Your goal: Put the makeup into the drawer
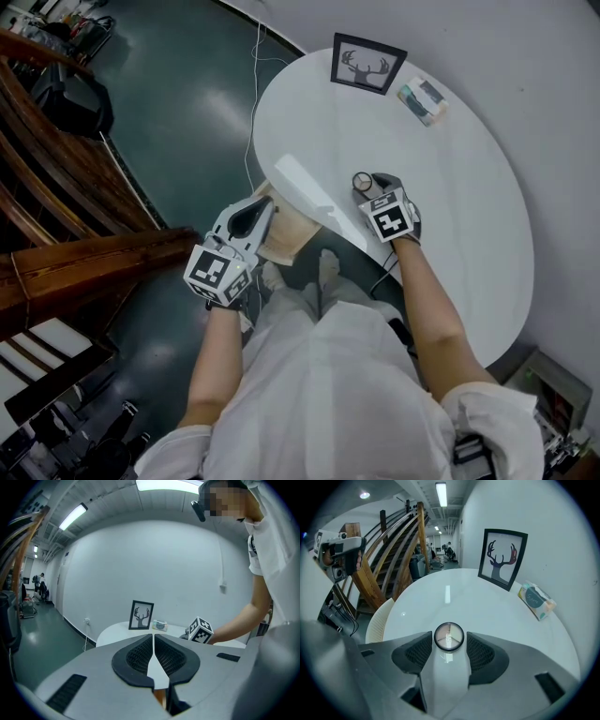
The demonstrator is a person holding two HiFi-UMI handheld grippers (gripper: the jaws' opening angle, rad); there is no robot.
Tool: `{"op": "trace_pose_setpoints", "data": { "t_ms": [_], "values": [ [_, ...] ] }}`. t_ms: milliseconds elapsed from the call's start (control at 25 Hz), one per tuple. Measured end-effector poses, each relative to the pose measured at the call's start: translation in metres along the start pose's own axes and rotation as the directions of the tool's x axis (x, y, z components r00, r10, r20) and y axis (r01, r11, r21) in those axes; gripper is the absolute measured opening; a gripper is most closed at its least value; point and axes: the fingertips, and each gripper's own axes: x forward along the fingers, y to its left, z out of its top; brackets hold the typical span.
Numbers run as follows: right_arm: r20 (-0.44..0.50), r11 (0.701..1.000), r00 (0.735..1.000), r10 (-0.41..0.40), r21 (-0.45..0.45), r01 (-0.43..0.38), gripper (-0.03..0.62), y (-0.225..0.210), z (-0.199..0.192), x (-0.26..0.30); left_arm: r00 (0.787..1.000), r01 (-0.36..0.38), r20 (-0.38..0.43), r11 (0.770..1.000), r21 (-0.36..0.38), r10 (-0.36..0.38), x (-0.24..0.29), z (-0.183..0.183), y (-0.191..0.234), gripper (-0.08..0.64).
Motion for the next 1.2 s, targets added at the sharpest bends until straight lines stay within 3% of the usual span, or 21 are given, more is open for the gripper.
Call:
{"op": "trace_pose_setpoints", "data": {
  "t_ms": [1200],
  "values": [
    [-0.090, 0.999, 0.996, 0.026, -0.041, -0.030, 0.212, -0.001, 0.001, 0.016, 0.999, -0.038, 0.022, 0.999, -0.036, 0.039, -0.005, -0.004, 0.014, 0.026]
  ]
}}
